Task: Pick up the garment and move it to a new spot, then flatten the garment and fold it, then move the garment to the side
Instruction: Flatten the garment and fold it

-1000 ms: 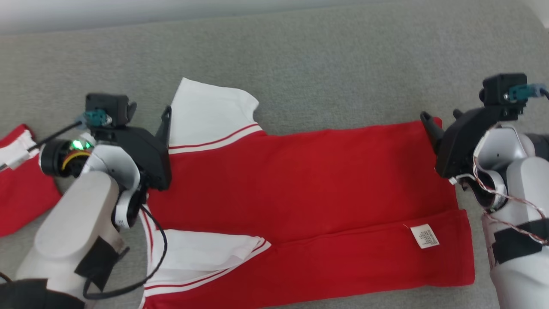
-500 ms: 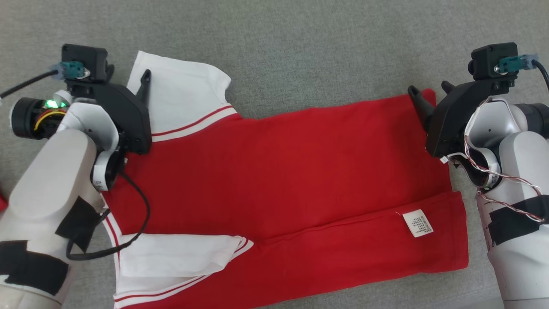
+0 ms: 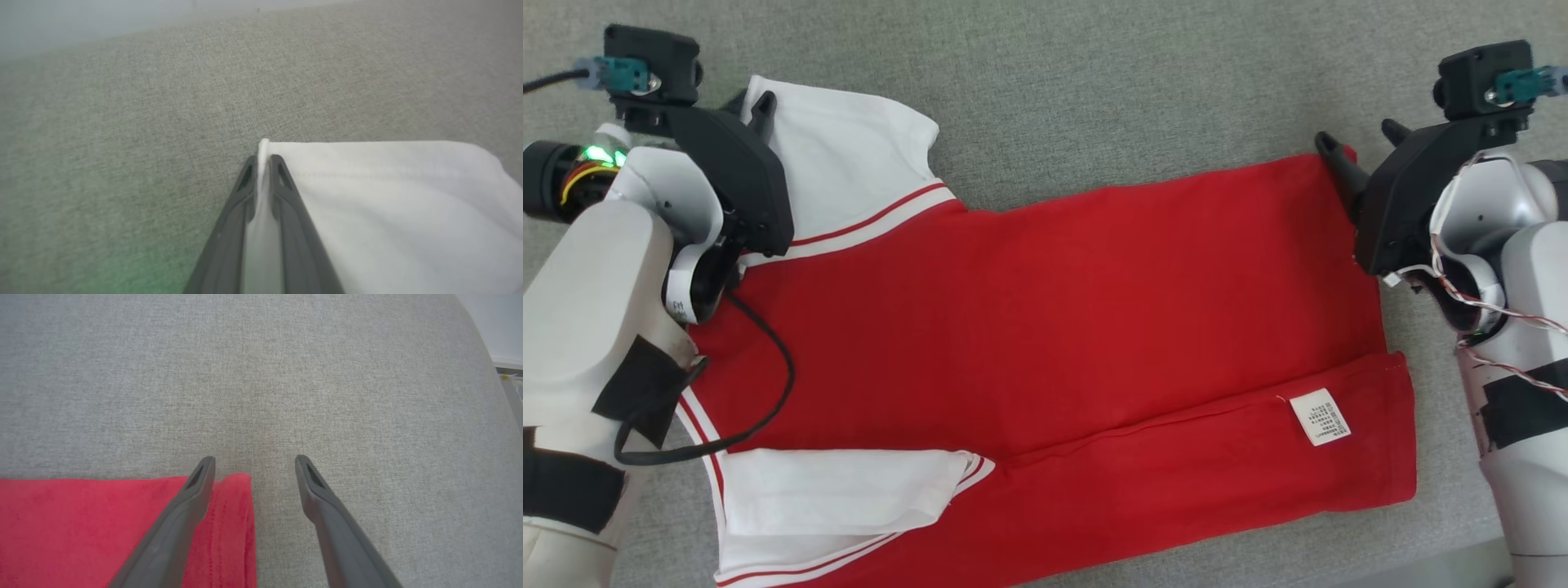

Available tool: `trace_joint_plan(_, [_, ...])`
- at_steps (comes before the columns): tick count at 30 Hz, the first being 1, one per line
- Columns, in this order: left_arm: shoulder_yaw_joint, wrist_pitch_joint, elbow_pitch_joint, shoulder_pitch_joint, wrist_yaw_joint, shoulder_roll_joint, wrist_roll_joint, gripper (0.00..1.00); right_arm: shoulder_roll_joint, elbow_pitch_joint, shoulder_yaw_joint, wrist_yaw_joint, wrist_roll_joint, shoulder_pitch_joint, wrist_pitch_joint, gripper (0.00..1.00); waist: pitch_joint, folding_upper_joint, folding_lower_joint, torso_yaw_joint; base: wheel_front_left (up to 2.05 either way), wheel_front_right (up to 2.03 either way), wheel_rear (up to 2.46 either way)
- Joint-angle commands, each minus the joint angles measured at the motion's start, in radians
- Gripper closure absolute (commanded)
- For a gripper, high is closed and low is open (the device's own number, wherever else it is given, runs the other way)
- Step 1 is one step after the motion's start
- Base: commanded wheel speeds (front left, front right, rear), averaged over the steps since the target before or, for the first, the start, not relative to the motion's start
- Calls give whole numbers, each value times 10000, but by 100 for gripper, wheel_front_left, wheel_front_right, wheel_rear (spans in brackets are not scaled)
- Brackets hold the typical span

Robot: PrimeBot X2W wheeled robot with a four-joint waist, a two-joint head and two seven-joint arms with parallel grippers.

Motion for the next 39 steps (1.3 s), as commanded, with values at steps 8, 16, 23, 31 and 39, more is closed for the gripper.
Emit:
trace_joint_plan(8, [-138, 852, -350, 468, -236, 215, -432, 100, -458, -389, -67, -28, 302, 50, 684, 0, 219, 0, 1, 197, 0, 0, 0])
trace_joint_plan(16, [-94, 759, -942, 550, -35, 438, -426, 100, -820, -1226, 9, -28, 668, 413, 1157, 0, 237, 0, 1, 280, 0, 0, 0])
trace_joint_plan(23, [-48, 767, -1242, 616, 94, 532, -471, 100, -960, -1818, -139, -29, 704, 908, 1713, 0, 171, 0, 1, 294, 0, 0, 0])
trace_joint_plan(31, [-15, 724, -1522, 632, 269, 579, -536, 100, -644, -1141, 12, -28, 555, 717, 1718, 0, 246, 0, 1, 421, 0, 0, 0])
trace_joint_plan(39, [235, 121, -1842, 732, 186, 390, -783, 100, -460, -185, 566, -5, 857, 490, 1789, 100, 250, 0, 1, 517, 0, 0, 0])
